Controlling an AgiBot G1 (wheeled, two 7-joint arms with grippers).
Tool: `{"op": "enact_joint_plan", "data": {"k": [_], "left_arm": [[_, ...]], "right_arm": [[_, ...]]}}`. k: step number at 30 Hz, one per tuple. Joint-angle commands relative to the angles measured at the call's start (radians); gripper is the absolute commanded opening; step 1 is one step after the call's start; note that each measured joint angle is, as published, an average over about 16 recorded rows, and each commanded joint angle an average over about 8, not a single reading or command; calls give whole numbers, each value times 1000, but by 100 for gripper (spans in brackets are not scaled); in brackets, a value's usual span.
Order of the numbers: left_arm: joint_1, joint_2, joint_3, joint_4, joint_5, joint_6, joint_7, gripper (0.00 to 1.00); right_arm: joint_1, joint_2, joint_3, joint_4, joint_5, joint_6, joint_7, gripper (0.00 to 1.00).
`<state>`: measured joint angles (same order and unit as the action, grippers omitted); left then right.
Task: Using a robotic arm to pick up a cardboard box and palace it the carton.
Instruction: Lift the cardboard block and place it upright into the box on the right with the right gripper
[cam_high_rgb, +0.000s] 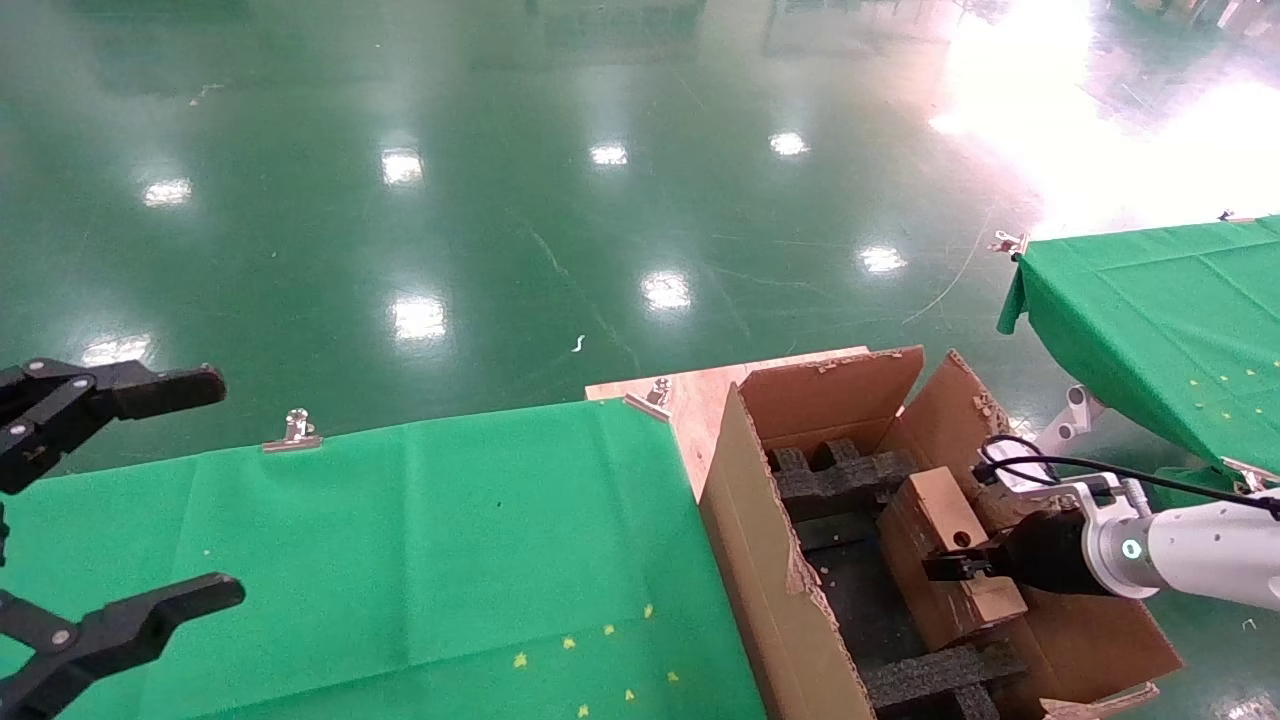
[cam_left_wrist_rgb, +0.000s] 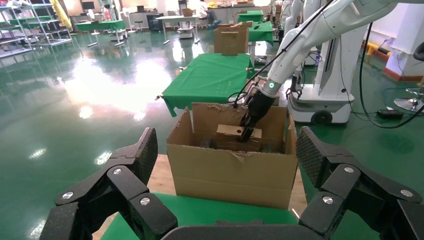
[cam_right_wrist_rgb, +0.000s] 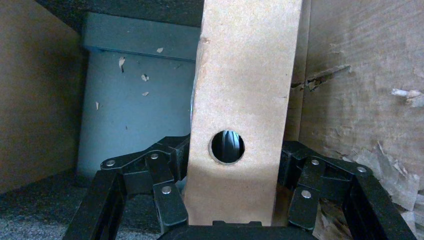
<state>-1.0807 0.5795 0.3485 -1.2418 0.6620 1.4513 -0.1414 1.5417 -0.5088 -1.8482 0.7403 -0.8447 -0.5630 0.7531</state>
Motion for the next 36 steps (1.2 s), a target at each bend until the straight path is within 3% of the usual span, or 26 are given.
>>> {"op": "enact_joint_plan", "data": {"k": [1,27,36], "left_arm": [[0,0,0,0,0,0,0,100],[0,0,0,0,0,0,0,100],[0,0,0,0,0,0,0,100]], "right_arm": [[-10,-4,3,-6,6,2,-6,100],[34,34,11,19,-7,10,-9,100],[116,83,47,92,-13,24,-25,100]]}}
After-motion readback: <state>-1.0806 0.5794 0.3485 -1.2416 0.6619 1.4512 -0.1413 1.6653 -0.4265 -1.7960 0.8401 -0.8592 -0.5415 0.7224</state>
